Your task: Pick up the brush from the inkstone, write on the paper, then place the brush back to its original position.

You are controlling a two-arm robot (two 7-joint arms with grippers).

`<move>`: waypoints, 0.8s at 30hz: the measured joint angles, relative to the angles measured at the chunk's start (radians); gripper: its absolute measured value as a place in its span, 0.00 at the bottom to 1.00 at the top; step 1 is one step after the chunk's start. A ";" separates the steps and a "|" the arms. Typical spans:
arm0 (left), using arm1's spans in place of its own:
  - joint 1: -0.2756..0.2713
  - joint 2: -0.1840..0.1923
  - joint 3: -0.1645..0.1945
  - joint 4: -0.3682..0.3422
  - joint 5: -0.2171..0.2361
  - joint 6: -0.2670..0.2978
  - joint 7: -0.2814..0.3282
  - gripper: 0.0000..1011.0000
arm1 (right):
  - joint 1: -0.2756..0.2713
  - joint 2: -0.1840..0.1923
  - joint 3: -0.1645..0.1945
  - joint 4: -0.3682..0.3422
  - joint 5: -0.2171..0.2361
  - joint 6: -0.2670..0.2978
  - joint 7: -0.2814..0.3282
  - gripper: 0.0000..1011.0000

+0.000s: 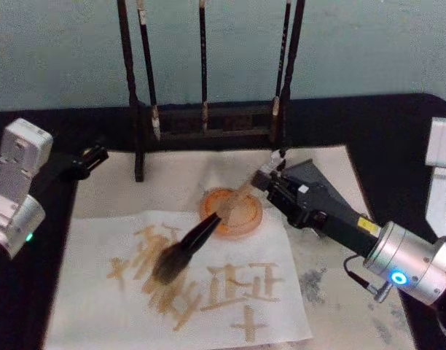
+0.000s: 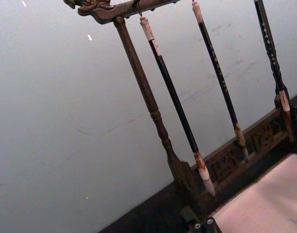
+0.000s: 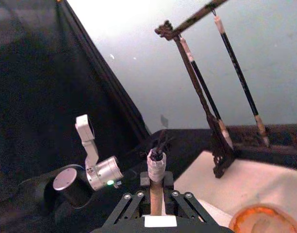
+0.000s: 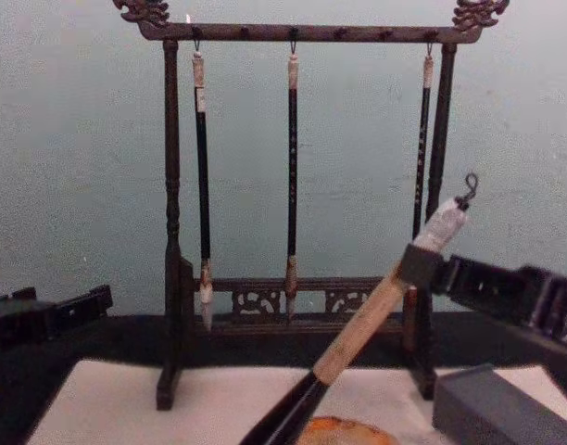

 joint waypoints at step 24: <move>0.000 0.000 0.000 0.000 0.000 0.000 0.000 0.99 | -0.076 0.059 0.067 0.018 0.055 -0.046 -0.006 0.15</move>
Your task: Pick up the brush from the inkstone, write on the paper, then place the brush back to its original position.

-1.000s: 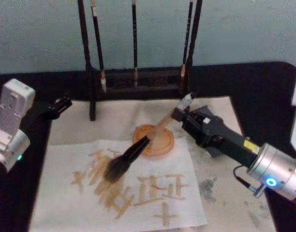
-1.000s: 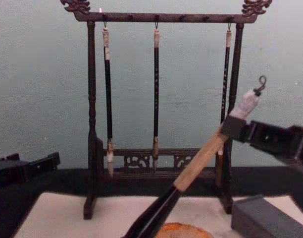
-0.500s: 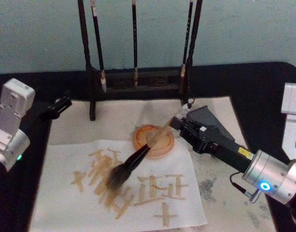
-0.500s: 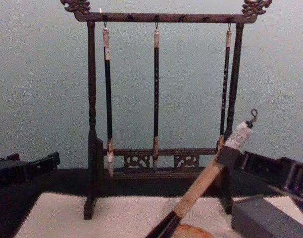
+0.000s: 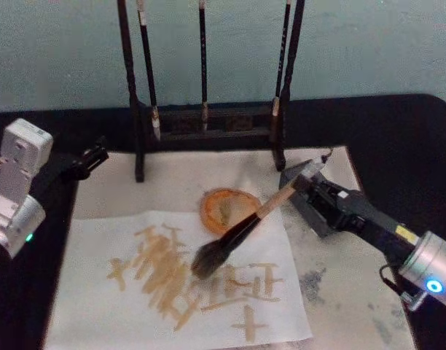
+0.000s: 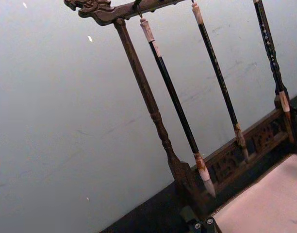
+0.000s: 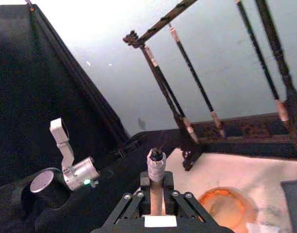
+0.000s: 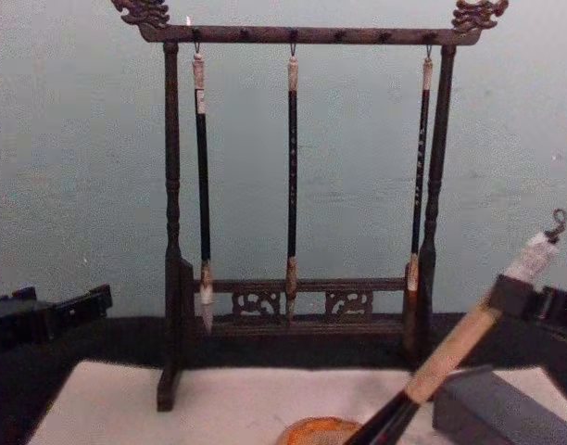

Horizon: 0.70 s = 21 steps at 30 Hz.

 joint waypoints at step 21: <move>0.000 0.000 0.000 0.000 0.000 0.000 0.000 0.99 | -0.070 0.041 0.091 -0.101 0.037 -0.045 0.026 0.15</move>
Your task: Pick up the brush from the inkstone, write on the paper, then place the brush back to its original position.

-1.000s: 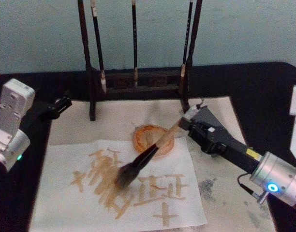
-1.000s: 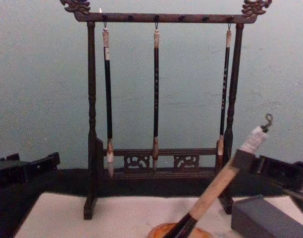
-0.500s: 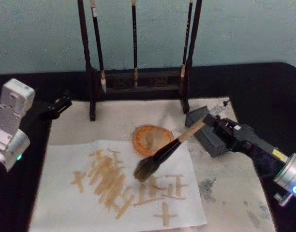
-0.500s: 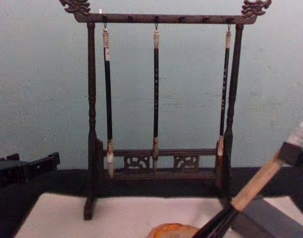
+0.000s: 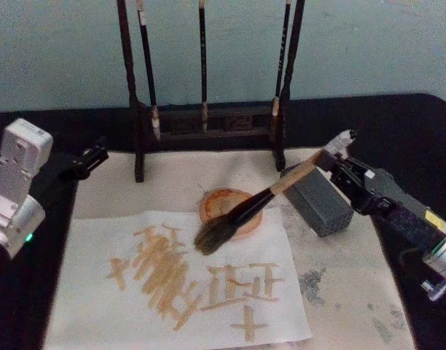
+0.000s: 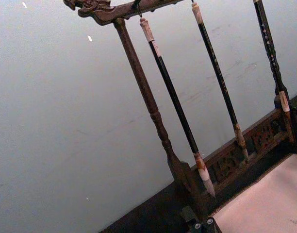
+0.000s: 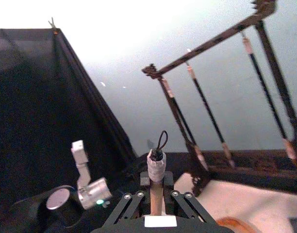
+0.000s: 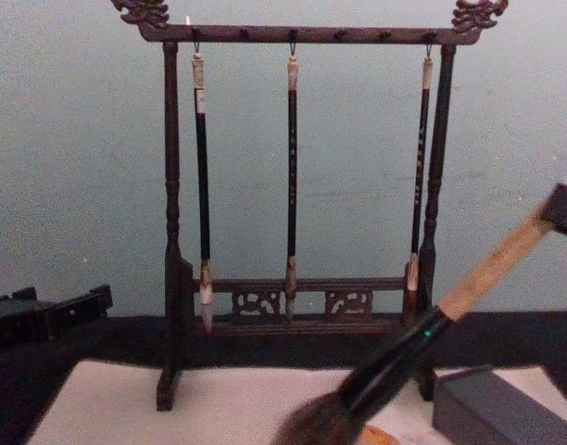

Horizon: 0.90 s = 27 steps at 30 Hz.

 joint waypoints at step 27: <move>0.000 0.000 0.000 0.000 0.000 0.000 0.000 0.99 | 0.107 -0.081 -0.134 0.139 -0.019 0.055 0.020 0.15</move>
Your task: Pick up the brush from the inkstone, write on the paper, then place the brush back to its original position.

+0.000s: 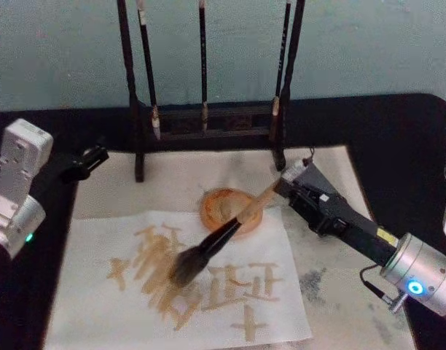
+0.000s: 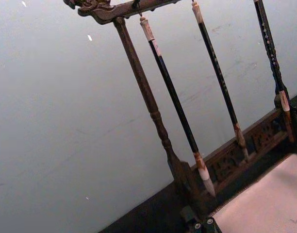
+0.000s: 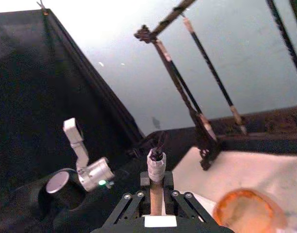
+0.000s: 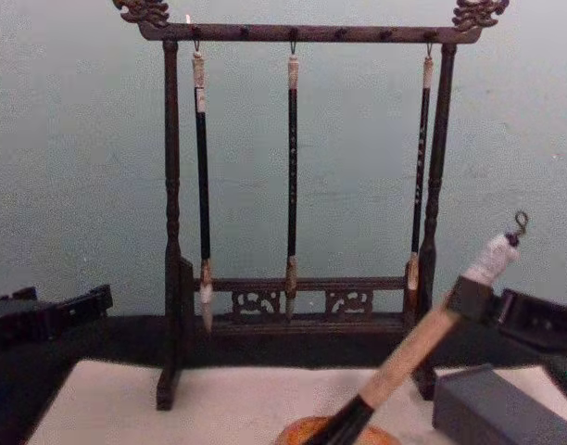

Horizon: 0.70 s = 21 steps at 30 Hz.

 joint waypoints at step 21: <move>0.000 0.000 0.000 0.000 0.000 0.000 0.000 0.99 | -0.080 0.055 0.094 0.007 0.040 -0.034 -0.035 0.15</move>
